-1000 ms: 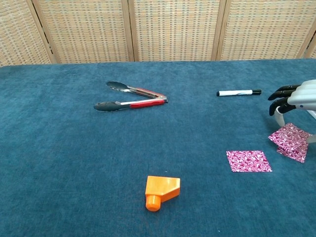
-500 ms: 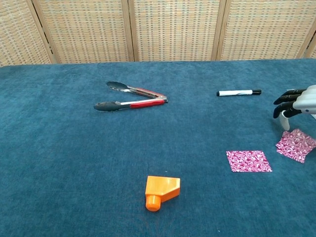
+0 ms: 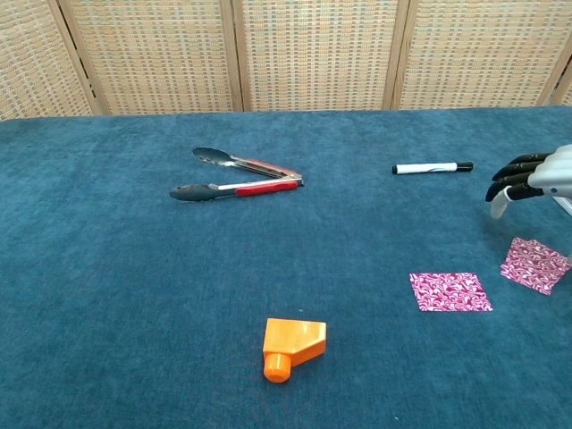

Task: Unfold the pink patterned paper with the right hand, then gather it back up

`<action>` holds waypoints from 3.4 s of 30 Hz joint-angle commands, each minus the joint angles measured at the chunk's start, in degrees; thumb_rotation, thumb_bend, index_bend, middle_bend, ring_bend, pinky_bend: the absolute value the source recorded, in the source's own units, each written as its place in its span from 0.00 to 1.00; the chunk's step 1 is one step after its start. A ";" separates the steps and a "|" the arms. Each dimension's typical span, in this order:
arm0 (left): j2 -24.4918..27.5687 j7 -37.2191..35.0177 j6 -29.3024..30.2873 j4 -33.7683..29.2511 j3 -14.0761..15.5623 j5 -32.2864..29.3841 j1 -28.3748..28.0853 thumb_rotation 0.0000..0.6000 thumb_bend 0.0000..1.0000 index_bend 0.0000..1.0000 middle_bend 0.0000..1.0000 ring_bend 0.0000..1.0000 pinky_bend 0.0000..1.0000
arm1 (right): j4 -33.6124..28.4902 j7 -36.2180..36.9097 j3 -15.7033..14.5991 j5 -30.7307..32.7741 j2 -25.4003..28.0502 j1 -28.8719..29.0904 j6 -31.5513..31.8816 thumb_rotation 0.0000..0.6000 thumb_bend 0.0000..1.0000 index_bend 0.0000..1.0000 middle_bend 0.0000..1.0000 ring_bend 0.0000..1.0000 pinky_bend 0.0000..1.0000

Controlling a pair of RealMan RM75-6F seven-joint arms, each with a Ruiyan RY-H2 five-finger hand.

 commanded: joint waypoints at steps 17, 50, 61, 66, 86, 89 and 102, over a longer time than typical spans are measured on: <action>0.73 -1.67 -1.11 0.79 -0.22 0.02 -0.69 1.00 0.12 0.02 0.00 0.00 0.00 | -20.70 -18.72 7.27 11.85 1.87 1.49 -8.17 1.00 0.00 0.04 0.04 0.00 0.00; 0.69 -4.71 -1.61 3.10 -0.25 -0.69 -0.62 1.00 0.12 0.02 0.00 0.00 0.00 | -23.93 -37.96 9.80 23.39 -4.80 2.30 -12.00 1.00 0.00 0.00 0.00 0.00 0.00; 0.42 -4.69 -1.70 3.32 -0.36 -0.80 -0.73 1.00 0.12 0.02 0.00 0.00 0.00 | -22.03 -38.12 10.65 22.74 -4.29 3.43 -11.93 1.00 0.00 0.00 0.00 0.00 0.00; 0.26 -4.66 -1.78 3.46 -0.37 -1.03 -0.71 1.00 0.12 0.02 0.00 0.00 0.00 | -21.43 -38.62 10.96 22.50 -4.08 4.40 -12.60 1.00 0.00 0.00 0.00 0.00 0.00; 0.35 -4.65 -1.86 3.31 -0.40 -0.69 -0.90 1.00 0.12 0.02 0.00 0.00 0.00 | -25.90 -40.88 9.48 23.92 -2.31 3.45 -12.07 1.00 0.00 0.00 0.00 0.00 0.00; 0.40 -4.56 -1.74 3.22 -0.39 -0.60 -0.86 1.00 0.12 0.02 0.00 0.00 0.00 | -25.75 -40.71 9.30 23.83 -2.43 3.32 -12.01 1.00 0.00 0.00 0.00 0.00 0.00; 0.35 -4.14 -1.88 3.02 -0.42 -0.82 -0.95 1.00 0.12 0.02 0.00 0.00 0.00 | -22.27 -38.84 9.32 23.06 -3.89 3.57 -12.45 1.00 0.00 0.00 0.00 0.00 0.00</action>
